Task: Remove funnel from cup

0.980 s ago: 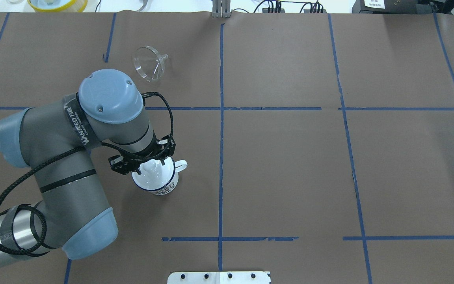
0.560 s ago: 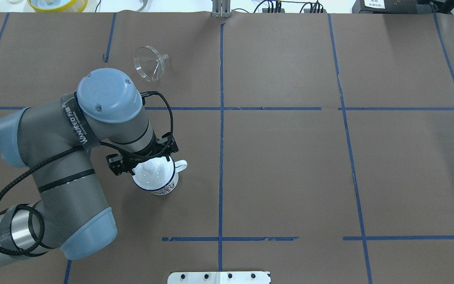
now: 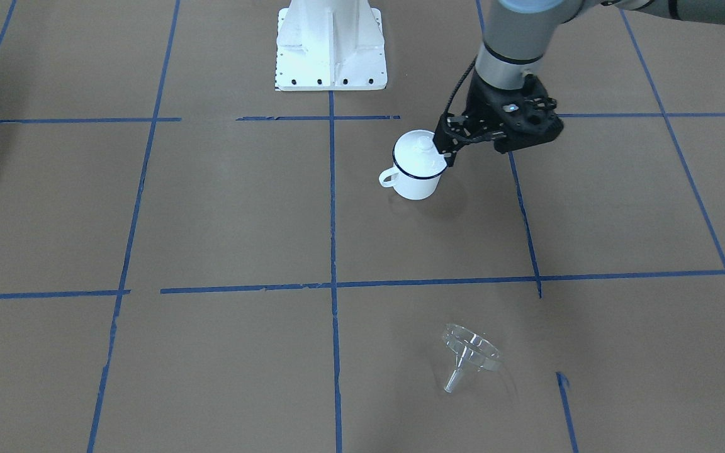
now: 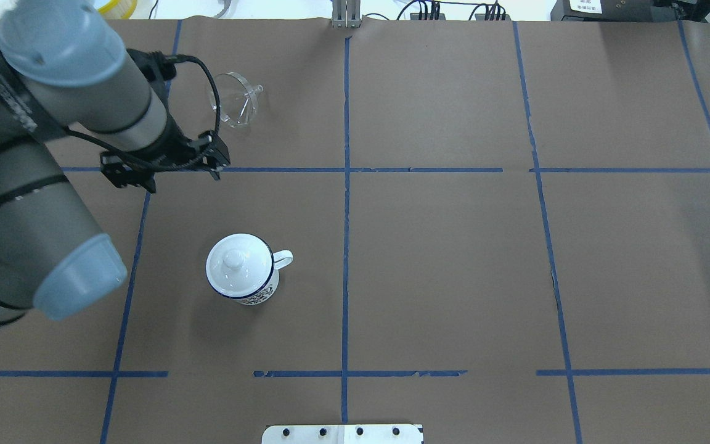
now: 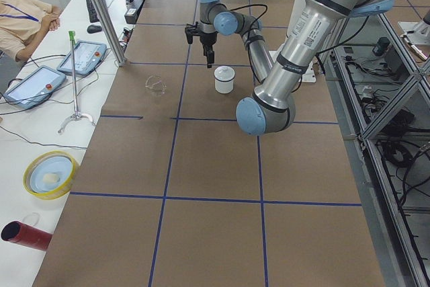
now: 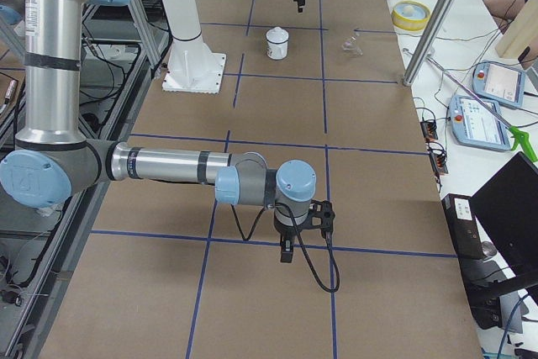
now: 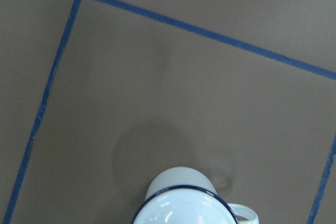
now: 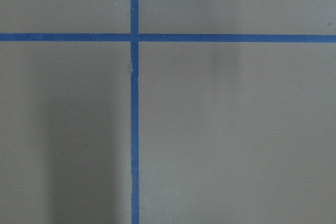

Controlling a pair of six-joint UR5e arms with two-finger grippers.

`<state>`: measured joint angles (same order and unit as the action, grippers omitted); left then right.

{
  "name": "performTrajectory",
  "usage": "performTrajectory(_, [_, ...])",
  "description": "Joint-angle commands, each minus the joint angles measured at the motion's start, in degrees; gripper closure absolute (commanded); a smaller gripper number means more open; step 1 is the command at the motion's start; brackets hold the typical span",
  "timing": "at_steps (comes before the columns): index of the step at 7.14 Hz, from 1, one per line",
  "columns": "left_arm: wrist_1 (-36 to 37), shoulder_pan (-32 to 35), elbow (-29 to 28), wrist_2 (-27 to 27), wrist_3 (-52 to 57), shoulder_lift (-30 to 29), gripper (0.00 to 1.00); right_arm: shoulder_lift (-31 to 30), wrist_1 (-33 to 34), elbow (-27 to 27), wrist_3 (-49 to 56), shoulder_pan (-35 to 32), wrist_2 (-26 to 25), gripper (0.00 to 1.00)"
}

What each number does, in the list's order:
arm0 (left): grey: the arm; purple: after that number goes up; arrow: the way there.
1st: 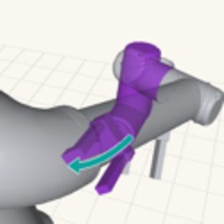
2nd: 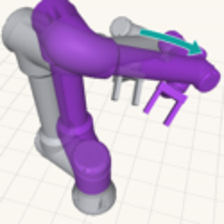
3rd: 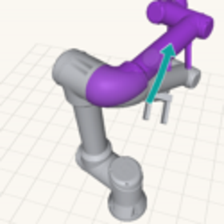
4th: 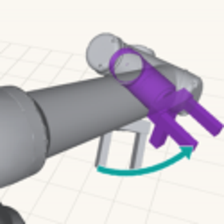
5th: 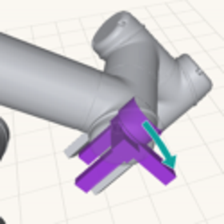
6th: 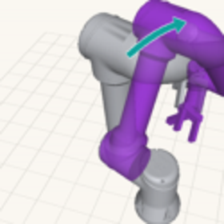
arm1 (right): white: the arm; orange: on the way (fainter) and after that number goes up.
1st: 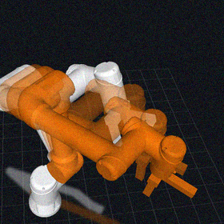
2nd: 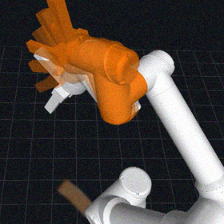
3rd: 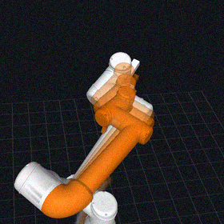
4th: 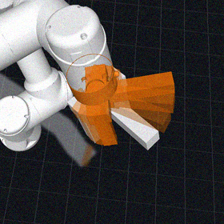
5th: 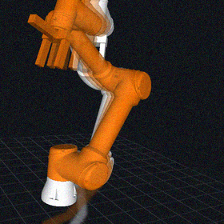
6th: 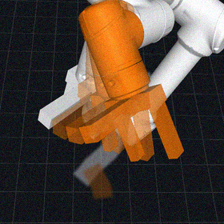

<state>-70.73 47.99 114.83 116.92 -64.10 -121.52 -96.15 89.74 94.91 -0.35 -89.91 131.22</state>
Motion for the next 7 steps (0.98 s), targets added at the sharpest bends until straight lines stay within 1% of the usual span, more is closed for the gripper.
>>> performTrajectory(1, [-0.19, 14.35, -0.56, 6.29, 20.86, 5.31, 0.01, 0.0, 0.0, 0.02, 0.0, 0.0, 0.0, 0.0])
performTrajectory(2, [-0.19, 21.37, -2.92, 8.83, 32.26, 8.11, 0.01, 0.0, 0.0, 0.02, 0.0, 0.0, 0.0, 0.0])
performTrajectory(3, [-0.19, 27.36, -6.77, 10.24, 41.68, 9.27, 0.01, 0.0, 0.0, 0.02, 0.0, 0.0, 0.0, 0.0])
performTrajectory(4, [-0.98, 31.86, -10.46, 10.95, 49.17, 11.03, 0.01, 0.0, 0.0, 0.02, 0.0, 0.0, 0.0, 0.0])
performTrajectory(5, [-3.59, 37.73, -13.8, 12.53, 58.21, 14.35, 0.01, 0.0, 0.0, 0.02, 0.0, 0.0, 0.0, 0.0])
performTrajectory(6, [-6.49, 42.23, -17.32, 15.24, 64.22, 17.52, 0.01, 0.0, 0.0, 0.02, 0.0, 0.0, 0.0, 0.0])
performTrajectory(7, [-8.44, 43.14, -18.05, 15.53, 68.28, 20.59, 0.01, 0.0, 0.0, 0.02, 0.0, 0.0, 0.0, 0.0])
